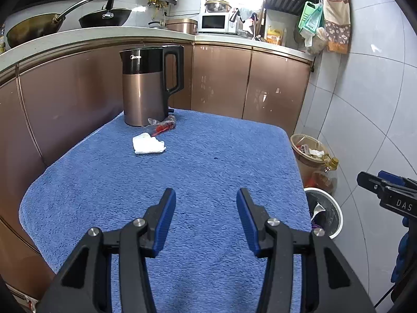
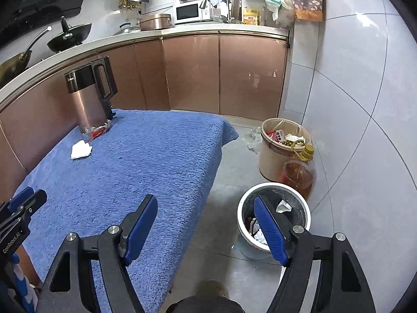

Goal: Collect trash
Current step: 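Move both tools back over the towel toward the tissue and clear bag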

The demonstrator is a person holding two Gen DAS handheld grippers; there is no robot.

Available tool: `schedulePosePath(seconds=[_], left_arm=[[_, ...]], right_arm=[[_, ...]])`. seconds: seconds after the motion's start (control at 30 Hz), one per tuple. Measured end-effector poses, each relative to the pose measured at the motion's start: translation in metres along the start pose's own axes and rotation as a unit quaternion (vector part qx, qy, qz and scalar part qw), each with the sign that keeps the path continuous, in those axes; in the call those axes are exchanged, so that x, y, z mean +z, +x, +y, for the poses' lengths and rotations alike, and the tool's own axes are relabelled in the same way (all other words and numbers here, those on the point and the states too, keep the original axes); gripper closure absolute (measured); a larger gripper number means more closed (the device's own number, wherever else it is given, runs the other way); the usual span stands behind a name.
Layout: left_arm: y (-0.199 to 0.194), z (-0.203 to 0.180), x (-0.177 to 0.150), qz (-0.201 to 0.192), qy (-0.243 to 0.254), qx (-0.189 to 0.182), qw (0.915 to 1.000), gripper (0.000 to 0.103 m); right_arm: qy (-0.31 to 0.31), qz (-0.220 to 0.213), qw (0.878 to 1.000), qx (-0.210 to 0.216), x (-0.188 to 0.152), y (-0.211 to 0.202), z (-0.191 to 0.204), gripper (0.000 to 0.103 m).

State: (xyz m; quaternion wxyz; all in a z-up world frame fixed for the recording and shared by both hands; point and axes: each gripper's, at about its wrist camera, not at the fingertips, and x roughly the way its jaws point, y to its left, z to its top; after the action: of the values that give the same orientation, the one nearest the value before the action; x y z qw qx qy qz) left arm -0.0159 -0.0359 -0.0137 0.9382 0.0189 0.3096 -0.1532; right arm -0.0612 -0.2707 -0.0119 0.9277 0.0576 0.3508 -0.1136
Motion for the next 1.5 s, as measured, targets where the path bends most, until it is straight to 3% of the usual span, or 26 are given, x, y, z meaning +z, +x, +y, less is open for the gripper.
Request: schedulePosePath(seconds=[0.57, 1.5], left_arm=[[0.015, 0.036, -0.004, 0.019, -0.029, 0.012, 0.9993, 0.056], [0.079, 0.061, -0.013, 0.079, -0.03, 0.023, 0.9961, 0.056]], right_arm=[[-0.038, 0.01, 0.999, 0.014, 0.009, 0.013, 0.041, 0.028], [-0.06, 0.061, 0.996, 0.027, 0.013, 0.077, 0.06, 0.028]])
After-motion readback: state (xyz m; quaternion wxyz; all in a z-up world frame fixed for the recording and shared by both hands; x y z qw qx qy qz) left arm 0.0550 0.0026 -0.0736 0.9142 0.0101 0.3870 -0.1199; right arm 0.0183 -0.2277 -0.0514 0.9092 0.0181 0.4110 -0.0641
